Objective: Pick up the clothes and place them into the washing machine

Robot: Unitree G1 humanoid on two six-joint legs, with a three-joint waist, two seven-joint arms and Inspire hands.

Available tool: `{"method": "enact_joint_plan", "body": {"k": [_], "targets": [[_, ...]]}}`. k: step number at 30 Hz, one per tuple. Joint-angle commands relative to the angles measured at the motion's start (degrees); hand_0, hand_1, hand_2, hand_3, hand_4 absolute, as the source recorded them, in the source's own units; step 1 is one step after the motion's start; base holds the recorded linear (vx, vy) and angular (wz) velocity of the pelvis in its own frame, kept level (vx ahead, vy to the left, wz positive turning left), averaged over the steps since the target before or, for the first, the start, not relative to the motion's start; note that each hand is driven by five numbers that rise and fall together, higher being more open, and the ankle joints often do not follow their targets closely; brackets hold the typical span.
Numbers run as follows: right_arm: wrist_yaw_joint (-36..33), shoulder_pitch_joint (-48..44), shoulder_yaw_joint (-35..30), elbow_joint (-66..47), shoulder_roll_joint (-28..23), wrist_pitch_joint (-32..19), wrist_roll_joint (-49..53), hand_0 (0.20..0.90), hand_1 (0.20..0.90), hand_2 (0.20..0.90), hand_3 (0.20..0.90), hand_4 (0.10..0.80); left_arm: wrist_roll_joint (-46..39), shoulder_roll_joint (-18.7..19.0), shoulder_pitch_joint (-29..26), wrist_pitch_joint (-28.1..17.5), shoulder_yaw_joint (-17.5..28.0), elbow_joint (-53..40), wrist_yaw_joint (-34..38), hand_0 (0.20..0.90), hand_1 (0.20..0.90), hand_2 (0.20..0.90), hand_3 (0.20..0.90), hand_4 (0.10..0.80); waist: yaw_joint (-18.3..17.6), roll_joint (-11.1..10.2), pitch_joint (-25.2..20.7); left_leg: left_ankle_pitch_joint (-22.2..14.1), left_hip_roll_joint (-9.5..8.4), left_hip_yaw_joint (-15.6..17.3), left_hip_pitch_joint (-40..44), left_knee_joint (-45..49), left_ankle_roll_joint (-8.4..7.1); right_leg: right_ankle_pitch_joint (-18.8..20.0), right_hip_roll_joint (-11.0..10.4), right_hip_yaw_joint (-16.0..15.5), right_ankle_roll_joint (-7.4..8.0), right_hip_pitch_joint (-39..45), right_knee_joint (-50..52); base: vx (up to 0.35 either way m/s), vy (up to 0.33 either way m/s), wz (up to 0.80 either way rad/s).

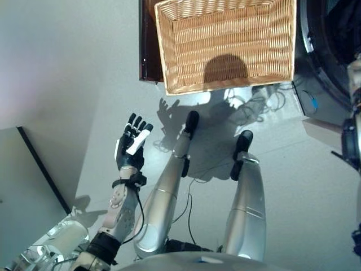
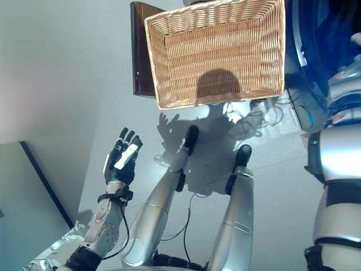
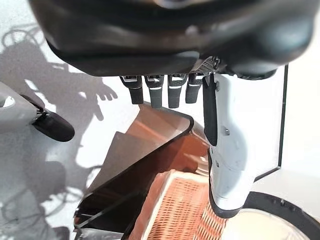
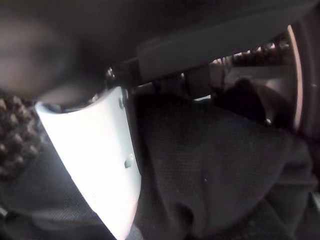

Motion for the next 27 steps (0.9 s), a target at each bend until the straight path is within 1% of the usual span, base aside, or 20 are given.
{"method": "enact_joint_plan", "body": {"k": [1, 8, 13, 18, 23, 27], "targets": [[-2.8, -9.0, 10.6, -2.5, -11.3, -3.1, 2.2, 0.2, 0.2, 0.2, 0.2, 0.3, 0.4, 1.5, 2.1, -3.2, 1.2, -6.9, -1.1, 0.9, 0.9, 0.9, 0.9, 0.8, -0.8, 7.2, -1.1, -3.4, -0.64, 3.8, -4.8, 4.4, -1.89, 1.1, 1.0, -1.8, -0.95, 0.6, -4.2, 0.021, -0.034, 0.01], [-2.7, -14.5, 13.4, -1.0, -15.5, -3.4, 7.9, 0.2, 0.2, 0.2, 0.2, 0.3, 0.0, 1.7, 2.8, -2.8, 1.2, -8.5, -0.8, 0.9, 0.9, 0.9, 0.9, 0.8, -1.5, 7.1, -1.1, -3.7, -0.77, 4.3, -6.7, 5.2, -1.98, 0.2, 1.2, -1.0, -1.31, -2.4, -2.0, 0.014, -0.017, 0.03], [-1.9, -16.4, 15.0, -0.3, -17.4, -3.3, 10.1, 0.2, 0.2, 0.2, 0.2, 0.3, 0.5, 2.1, 3.2, -2.8, 2.2, -8.9, -0.2, 0.9, 0.9, 0.9, 0.9, 0.8, -2.3, 6.8, -1.1, -3.9, -0.54, 4.7, -7.3, 5.3, -2.17, -0.2, 1.4, -0.5, -1.53, -3.4, -1.2, 0.015, -0.015, 0.06], [-0.9, -16.0, 16.1, -0.5, -19.2, -3.4, 10.4, 0.2, 0.2, 0.2, 0.2, 0.3, 0.9, 2.0, 3.6, -3.0, 3.6, -9.3, 0.5, 0.9, 0.9, 0.9, 0.9, 0.8, -3.4, 6.7, -1.1, -4.3, -0.35, 5.5, -7.9, 6.1, -2.4, -0.7, 1.7, 0.0, -1.71, -4.2, 0.2, 0.01, -0.008, 0.02], [0.2, -14.5, 15.1, -0.1, -18.9, -3.9, 11.1, 0.2, 0.2, 0.2, 0.2, 0.3, 1.1, 2.3, 4.1, -3.3, 3.8, -9.8, 0.4, 0.9, 0.9, 0.9, 0.9, 0.8, -4.1, 6.6, -1.1, -4.8, -0.04, 6.5, -8.4, 7.4, -2.63, -1.5, 1.9, 0.6, -2.24, -5.0, 1.8, 0.012, -0.025, 0.02], [1.2, -14.7, 16.2, 0.2, -18.2, -4.0, 10.2, 0.2, 0.2, 0.2, 0.2, 0.3, 0.8, 2.5, 4.5, -3.1, 3.3, -11.1, -0.2, 0.9, 0.9, 0.9, 0.9, 0.8, -4.1, 6.9, -1.1, -4.9, 0.34, 6.8, -9.7, 8.1, -2.76, -1.8, 2.1, 0.9, -2.4, -6.5, 2.7, 0.004, -0.034, -0.05]]}}
